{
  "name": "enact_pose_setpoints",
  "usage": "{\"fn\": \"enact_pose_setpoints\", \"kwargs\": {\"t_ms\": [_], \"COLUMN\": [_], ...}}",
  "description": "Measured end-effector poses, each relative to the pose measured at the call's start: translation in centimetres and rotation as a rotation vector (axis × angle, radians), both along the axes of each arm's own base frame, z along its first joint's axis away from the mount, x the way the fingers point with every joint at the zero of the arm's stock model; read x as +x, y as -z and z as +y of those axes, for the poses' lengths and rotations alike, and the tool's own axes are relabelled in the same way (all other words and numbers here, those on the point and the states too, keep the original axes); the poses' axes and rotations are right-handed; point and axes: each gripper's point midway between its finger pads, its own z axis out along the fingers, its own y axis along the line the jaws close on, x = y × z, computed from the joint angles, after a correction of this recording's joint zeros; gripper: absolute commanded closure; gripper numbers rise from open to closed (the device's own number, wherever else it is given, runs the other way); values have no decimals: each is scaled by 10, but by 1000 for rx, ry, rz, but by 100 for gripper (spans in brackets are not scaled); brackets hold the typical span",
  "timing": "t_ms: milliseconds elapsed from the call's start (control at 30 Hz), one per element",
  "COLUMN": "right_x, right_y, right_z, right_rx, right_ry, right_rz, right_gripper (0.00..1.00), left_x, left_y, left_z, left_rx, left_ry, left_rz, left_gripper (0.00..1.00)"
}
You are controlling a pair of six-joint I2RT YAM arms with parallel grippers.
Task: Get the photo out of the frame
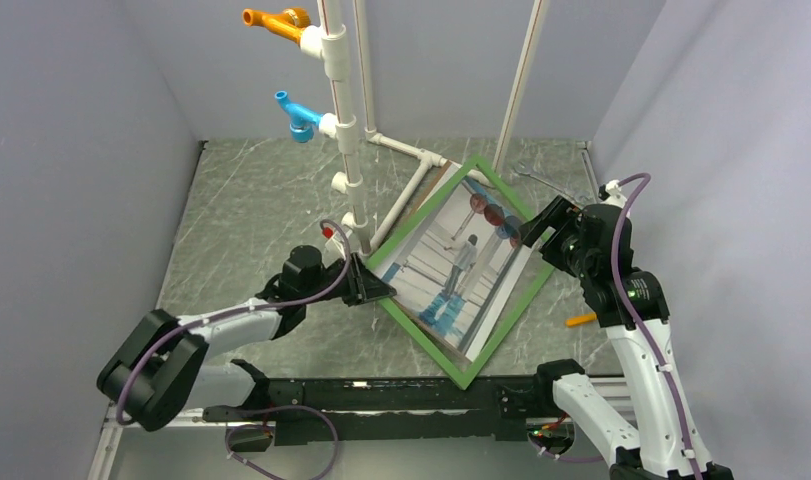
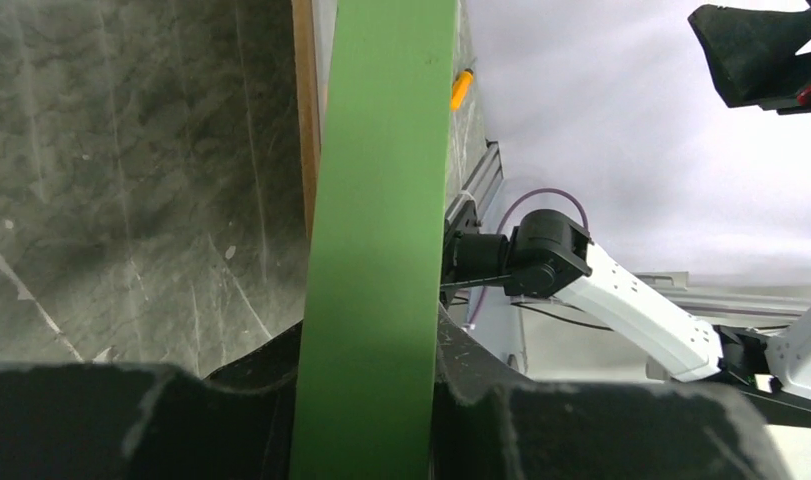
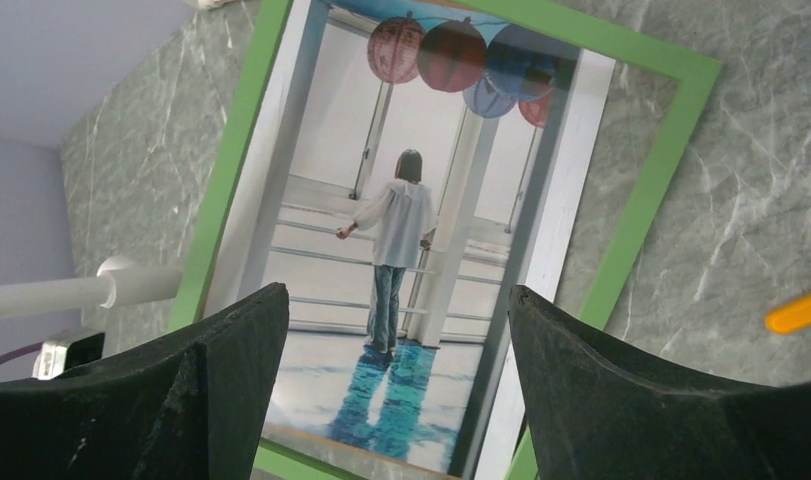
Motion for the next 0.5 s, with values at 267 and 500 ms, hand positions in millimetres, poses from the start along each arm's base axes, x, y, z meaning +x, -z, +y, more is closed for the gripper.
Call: {"fn": "enact_pose_setpoints", "kwargs": {"t_ms": [267, 500], "right_x": [0, -1], "right_y": [13, 20], "right_z": [0, 0], "right_rx": [-5, -14], "right_ry": [-1, -4], "right_rz": [32, 49], "right_gripper": [18, 18], "left_x": [1, 0], "left_y": [30, 49], "left_z": [-6, -8], "left_rx": [-71, -122], "left_ry": [22, 18], "left_rz": [113, 175], "left_gripper": [100, 100]}}
